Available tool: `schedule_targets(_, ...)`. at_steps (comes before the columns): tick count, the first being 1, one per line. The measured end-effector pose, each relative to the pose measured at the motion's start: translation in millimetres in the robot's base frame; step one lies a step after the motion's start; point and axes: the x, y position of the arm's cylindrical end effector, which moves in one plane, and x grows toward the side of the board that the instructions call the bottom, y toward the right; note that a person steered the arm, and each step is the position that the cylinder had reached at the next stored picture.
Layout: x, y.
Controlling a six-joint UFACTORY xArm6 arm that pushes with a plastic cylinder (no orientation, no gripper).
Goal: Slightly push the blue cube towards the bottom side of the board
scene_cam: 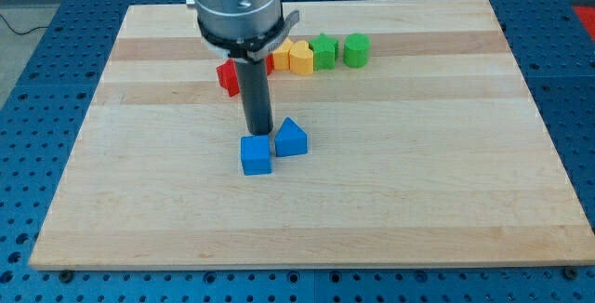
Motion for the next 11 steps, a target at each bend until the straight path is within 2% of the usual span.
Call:
schedule_targets(1,-24.6,27.7)
schedule_targets(2,-23.7,41.2)
schedule_targets(9,37.4,41.1)
schedule_targets(10,32.5,46.7)
schedule_targets(11,-14.8,58.2)
